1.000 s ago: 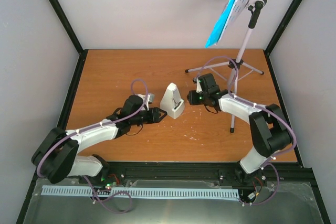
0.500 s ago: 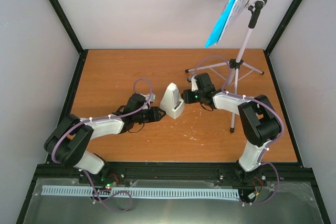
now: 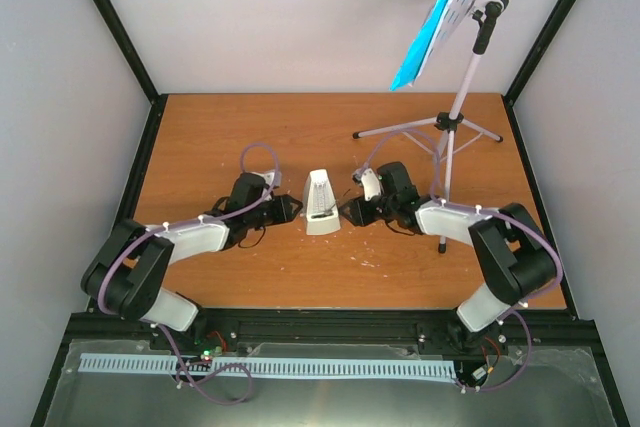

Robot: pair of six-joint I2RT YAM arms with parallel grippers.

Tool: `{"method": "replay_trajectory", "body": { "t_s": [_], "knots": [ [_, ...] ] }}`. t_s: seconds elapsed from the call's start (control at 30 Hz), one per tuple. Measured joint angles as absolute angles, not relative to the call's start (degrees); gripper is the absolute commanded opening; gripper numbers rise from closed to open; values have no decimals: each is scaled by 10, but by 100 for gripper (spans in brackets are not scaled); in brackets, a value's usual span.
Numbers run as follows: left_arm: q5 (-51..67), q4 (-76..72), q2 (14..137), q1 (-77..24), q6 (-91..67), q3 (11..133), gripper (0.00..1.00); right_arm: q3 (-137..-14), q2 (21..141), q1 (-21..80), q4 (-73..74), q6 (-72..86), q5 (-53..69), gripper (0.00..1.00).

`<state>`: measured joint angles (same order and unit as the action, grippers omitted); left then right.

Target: Pack up the instrument practice props

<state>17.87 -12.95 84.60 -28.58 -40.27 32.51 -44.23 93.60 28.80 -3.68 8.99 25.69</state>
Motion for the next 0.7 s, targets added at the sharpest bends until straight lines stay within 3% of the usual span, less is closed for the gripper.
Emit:
{"method": "replay_trajectory", "body": {
  "t_s": [0.27,0.7],
  "knots": [
    [152,-116,804,-258,-369,327,42,-414,852,297,-21,98,221,46],
    [175,-98,914,-258,-338,388,42,-411,913,297,-55,125,182,46]
  ]
}}
